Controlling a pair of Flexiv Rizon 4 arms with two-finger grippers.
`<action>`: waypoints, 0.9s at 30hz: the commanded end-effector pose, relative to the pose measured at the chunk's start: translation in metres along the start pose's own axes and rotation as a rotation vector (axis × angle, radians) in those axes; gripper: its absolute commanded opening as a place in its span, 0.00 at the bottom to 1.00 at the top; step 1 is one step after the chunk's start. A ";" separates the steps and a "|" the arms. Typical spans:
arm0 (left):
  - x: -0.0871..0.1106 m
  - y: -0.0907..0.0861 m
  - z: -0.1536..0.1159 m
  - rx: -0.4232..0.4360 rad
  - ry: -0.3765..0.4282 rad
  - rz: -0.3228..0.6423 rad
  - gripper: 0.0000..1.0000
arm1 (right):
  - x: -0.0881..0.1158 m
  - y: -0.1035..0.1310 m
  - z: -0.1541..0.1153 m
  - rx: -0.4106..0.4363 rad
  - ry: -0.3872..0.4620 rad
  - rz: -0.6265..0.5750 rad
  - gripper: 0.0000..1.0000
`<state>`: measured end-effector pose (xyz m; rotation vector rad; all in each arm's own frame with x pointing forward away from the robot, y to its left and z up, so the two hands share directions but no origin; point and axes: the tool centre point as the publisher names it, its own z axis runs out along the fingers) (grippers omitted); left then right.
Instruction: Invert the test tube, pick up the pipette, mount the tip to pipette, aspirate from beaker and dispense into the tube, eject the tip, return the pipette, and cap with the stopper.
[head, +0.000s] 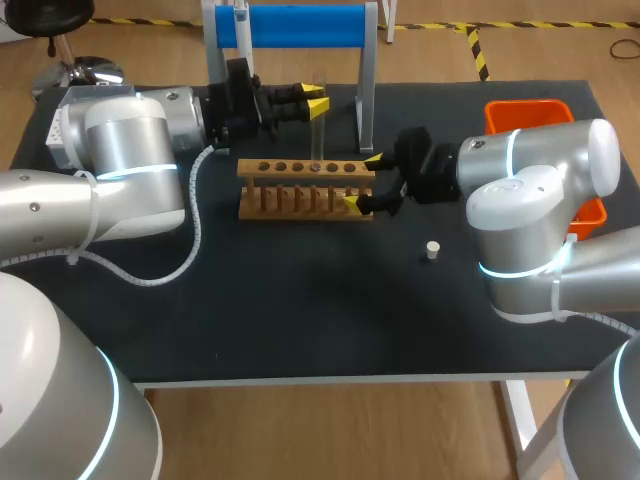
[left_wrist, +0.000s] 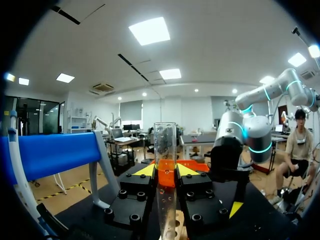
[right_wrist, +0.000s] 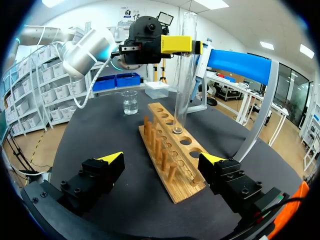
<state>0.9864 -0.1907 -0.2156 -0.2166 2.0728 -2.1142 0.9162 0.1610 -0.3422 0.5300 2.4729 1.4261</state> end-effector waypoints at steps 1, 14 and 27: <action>-0.001 0.005 0.001 0.005 -0.002 -0.001 0.00 | 0.000 0.000 -0.001 0.001 0.001 0.000 1.00; -0.001 0.012 -0.001 -0.002 0.003 0.040 0.00 | 0.000 0.000 -0.001 0.001 0.001 0.000 1.00; 0.002 0.014 -0.002 -0.108 0.028 0.073 0.00 | 0.000 0.000 -0.001 0.001 0.001 0.000 1.00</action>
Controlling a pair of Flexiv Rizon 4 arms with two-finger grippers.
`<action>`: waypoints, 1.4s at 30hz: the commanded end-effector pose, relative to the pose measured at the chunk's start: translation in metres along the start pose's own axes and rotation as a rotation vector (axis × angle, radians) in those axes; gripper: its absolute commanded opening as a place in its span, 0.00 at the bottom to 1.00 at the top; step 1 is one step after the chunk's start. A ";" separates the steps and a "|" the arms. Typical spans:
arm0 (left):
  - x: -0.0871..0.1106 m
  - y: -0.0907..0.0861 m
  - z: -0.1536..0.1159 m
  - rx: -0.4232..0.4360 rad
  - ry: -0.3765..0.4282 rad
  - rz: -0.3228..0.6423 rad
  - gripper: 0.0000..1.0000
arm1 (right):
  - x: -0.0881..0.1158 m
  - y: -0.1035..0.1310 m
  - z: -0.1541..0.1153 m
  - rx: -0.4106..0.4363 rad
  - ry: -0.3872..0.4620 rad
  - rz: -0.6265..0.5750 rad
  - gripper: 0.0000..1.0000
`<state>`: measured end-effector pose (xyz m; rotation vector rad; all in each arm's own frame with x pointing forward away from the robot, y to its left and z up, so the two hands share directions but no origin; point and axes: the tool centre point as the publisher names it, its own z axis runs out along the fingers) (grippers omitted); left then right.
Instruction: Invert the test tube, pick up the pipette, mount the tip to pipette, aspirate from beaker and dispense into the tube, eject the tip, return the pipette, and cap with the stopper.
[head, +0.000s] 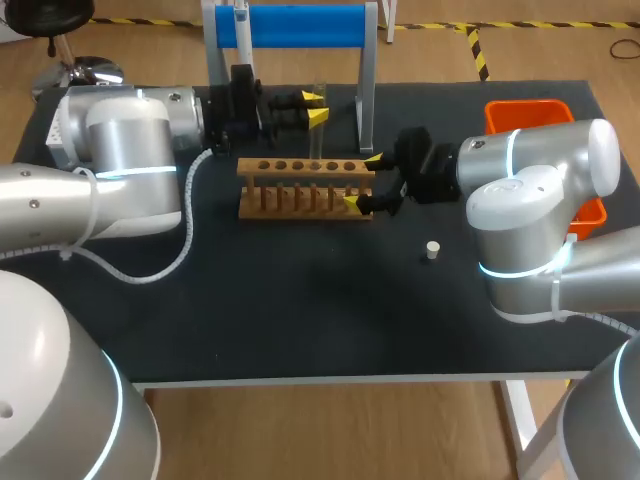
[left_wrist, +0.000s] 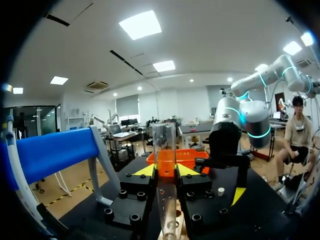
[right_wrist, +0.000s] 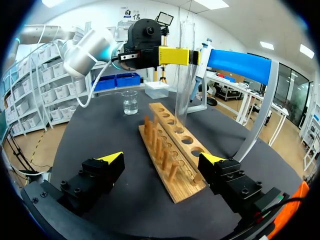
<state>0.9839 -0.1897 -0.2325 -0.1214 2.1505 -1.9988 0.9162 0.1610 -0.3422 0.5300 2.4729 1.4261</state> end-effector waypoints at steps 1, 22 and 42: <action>0.000 -0.002 0.000 -0.028 0.004 -0.002 0.00 | 0.000 0.000 -0.001 0.001 0.001 0.000 1.00; 0.000 0.020 0.002 -0.012 -0.017 -0.045 0.00 | 0.000 0.000 -0.001 0.001 0.001 0.000 1.00; -0.004 0.035 0.000 0.017 -0.044 -0.056 0.00 | 0.000 0.000 -0.001 0.001 0.001 0.000 1.00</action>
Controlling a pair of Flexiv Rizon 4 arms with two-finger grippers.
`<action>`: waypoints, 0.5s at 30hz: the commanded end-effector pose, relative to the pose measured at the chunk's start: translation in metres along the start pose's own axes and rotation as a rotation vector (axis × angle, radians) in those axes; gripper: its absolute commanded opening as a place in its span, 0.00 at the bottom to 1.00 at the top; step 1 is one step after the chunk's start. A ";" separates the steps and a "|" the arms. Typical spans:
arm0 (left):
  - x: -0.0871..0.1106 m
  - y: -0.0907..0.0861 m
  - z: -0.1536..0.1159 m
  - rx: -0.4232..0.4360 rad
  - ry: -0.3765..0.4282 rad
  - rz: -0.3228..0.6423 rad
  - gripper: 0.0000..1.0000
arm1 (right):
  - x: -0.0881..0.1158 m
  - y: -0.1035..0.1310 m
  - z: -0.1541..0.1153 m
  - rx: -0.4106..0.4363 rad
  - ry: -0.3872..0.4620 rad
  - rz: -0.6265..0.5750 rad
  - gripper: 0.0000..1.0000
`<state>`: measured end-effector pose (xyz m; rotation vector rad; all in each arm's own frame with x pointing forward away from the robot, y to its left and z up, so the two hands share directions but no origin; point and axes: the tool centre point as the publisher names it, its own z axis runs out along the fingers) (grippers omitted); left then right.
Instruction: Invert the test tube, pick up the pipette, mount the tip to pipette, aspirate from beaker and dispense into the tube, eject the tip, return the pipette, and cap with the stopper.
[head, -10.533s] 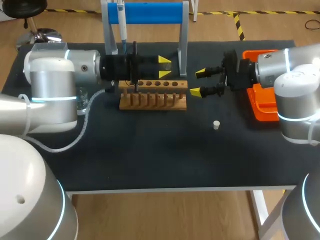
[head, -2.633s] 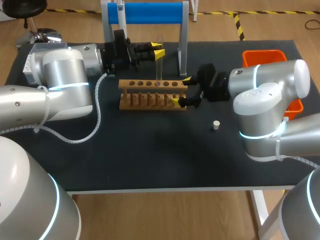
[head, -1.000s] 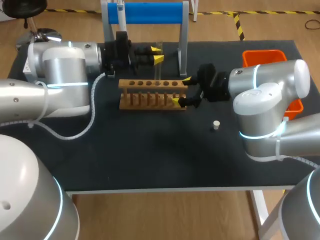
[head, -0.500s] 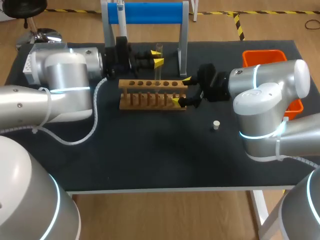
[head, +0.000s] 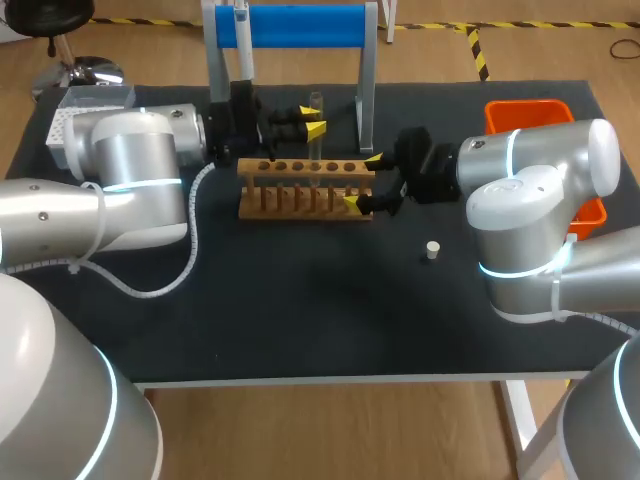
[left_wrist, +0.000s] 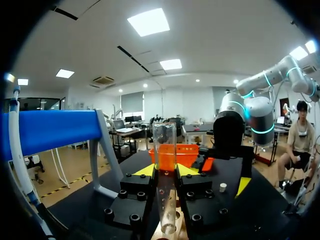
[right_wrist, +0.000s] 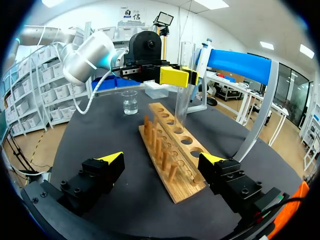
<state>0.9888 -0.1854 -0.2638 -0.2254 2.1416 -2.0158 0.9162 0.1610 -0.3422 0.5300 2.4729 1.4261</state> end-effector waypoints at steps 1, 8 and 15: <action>-0.001 0.004 0.001 0.013 -0.003 0.003 0.00 | 0.000 0.000 -0.001 0.001 0.001 0.000 1.00; -0.003 0.009 0.000 0.023 -0.008 0.000 0.00 | 0.000 0.000 -0.001 0.001 0.001 0.000 1.00; -0.004 0.014 -0.001 0.028 -0.014 -0.009 0.00 | 0.000 0.000 -0.001 0.001 0.001 0.000 1.00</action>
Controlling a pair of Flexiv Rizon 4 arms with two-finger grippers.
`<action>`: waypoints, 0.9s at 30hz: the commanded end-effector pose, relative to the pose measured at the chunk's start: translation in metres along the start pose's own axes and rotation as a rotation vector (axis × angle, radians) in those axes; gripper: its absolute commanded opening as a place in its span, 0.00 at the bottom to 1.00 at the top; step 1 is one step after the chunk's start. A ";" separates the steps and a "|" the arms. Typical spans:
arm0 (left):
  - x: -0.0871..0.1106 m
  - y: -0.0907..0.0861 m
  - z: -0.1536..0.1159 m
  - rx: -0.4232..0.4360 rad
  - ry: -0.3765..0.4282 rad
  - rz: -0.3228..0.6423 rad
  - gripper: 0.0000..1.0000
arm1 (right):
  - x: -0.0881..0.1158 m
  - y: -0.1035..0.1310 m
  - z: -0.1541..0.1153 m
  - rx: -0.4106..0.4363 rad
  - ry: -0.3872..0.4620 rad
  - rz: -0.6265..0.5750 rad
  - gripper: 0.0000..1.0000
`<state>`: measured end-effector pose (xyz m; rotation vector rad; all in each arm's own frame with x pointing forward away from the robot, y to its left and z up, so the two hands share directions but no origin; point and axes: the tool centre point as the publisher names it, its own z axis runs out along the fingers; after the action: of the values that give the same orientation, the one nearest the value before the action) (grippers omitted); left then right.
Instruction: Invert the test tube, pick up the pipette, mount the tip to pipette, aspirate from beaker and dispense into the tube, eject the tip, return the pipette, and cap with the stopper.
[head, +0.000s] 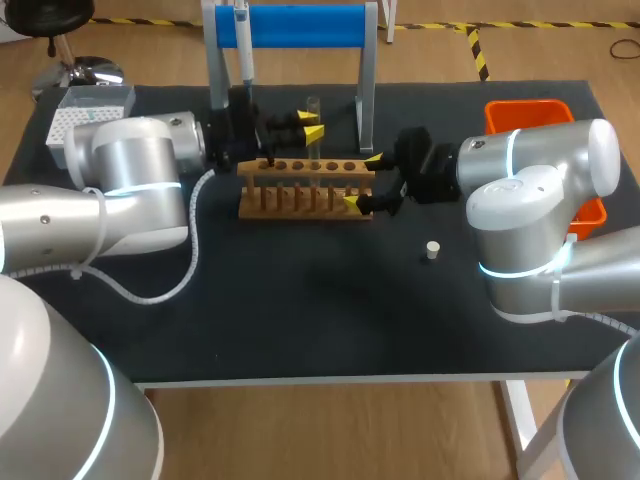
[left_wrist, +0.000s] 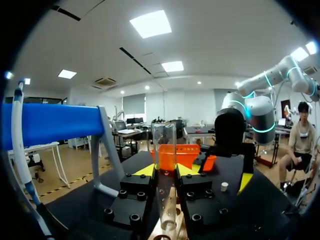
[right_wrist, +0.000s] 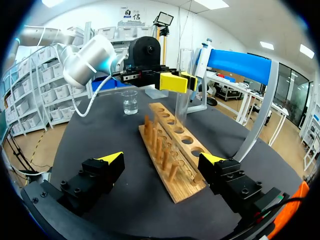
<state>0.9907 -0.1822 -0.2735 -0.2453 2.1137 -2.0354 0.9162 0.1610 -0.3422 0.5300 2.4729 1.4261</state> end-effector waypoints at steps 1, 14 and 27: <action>-0.002 0.005 0.001 0.007 -0.001 -0.002 0.00 | 0.000 0.000 -0.001 0.001 0.001 0.000 1.00; -0.004 0.012 0.002 0.002 0.000 -0.019 0.00 | 0.000 0.000 -0.001 0.001 0.001 0.000 1.00; -0.005 0.020 0.001 -0.014 -0.008 -0.043 0.00 | 0.000 0.000 -0.001 0.001 0.001 0.000 1.00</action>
<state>0.9938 -0.1808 -0.2917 -0.3009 2.1317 -2.0424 0.9162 0.1610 -0.3422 0.5300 2.4729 1.4261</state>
